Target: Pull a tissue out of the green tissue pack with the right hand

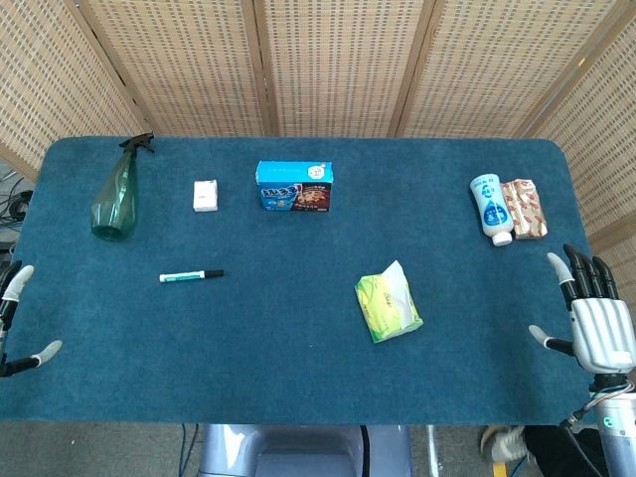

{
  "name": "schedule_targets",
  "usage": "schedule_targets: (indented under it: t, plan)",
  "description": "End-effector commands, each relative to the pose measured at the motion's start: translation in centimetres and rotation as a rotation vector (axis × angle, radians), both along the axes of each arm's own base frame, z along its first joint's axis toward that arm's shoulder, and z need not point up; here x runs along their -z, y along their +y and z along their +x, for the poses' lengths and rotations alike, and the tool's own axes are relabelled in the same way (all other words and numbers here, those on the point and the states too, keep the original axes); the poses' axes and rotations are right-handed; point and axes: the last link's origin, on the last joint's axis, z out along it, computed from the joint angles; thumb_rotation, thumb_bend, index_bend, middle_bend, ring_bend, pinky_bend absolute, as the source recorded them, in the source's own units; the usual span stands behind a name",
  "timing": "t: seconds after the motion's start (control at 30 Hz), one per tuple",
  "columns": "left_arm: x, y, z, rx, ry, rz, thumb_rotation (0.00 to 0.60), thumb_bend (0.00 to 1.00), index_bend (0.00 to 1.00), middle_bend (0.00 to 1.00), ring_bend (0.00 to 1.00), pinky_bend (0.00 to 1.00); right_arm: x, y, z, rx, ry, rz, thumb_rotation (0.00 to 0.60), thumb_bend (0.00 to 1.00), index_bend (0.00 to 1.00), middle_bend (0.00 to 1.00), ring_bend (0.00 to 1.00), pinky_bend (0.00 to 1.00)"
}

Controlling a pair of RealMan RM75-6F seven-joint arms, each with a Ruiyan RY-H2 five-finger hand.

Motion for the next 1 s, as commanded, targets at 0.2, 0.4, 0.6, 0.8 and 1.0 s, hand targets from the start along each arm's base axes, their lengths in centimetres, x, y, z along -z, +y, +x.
schedule_targets:
  t: [0.2, 0.4, 0.6, 0.8, 1.0]
  plan:
    - [-0.1, 0.1, -0.2, -0.002, -0.001, 0.0, 0.6, 0.0, 0.0, 0.0, 0.0, 0.0, 0.2, -0.1, 0.0, 0.005, 0.007, 0.009, 0.6, 0.0, 0.0, 0.0, 0.0, 0.0]
    - [0.1, 0.1, -0.2, -0.003, 0.002, -0.004, 0.6, 0.0, 0.0, 0.0, 0.0, 0.0, 0.6, -0.6, 0.4, -0.016, 0.006, 0.033, 0.6, 0.0, 0.0, 0.0, 0.0, 0.0]
    - [0.5, 0.5, -0.2, -0.009, 0.017, -0.018, 0.6, 0.0, 0.0, 0.0, 0.0, 0.0, 2.2, -4.0, 3.0, -0.27, 0.136, 0.157, 0.6, 0.0, 0.01, 0.0, 0.0, 0.0]
    - [0.7, 1.1, -0.4, -0.034, 0.022, -0.017, 0.6, 0.0, 0.0, 0.0, 0.0, 0.0, 4.0, -8.3, 5.5, -0.595, 0.306, 0.241, 0.6, 0.0, 0.13, 0.02, 0.0, 0.0]
    - [0.9, 1.5, -0.6, -0.056, 0.027, -0.02, 0.6, 0.0, 0.0, 0.0, 0.0, 0.0, 6.3, -10.1, 6.8, -0.784, 0.429, 0.307, 0.6, 0.0, 0.17, 0.08, 0.0, 0.01]
